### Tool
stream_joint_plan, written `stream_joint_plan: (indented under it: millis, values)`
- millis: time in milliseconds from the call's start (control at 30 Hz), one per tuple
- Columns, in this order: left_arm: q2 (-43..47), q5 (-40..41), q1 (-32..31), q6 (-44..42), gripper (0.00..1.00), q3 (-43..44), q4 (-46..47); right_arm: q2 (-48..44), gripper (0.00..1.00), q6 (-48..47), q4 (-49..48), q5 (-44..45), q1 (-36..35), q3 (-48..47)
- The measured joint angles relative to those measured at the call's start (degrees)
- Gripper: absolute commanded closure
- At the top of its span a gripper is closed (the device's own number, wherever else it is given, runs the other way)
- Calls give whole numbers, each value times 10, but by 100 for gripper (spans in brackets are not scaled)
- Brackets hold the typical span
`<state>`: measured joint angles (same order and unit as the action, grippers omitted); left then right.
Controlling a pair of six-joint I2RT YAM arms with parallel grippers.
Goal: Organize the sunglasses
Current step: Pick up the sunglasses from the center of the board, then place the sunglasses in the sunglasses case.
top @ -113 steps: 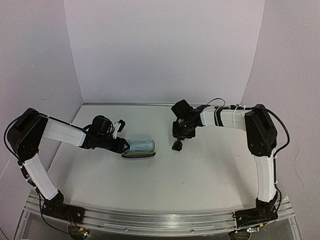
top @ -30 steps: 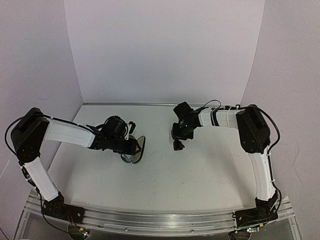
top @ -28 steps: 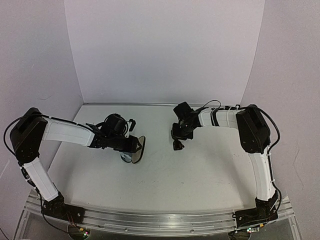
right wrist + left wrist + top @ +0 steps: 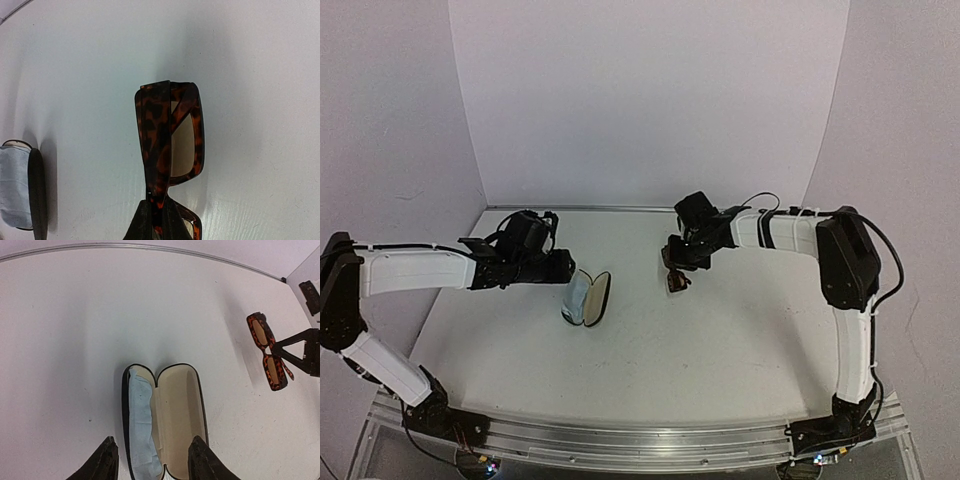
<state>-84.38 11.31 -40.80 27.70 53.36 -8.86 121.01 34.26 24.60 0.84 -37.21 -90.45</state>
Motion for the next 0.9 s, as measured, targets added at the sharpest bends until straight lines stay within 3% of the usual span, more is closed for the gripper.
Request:
stream_joint_plan:
  millis: [567, 900]
  values:
    - [41, -2, 19, 40, 55, -116, 32, -28, 100, 31, 0, -23, -85, -34]
    - [42, -17, 19, 41, 56, -123, 53, -28, 100, 62, 4, -31, -130, -100]
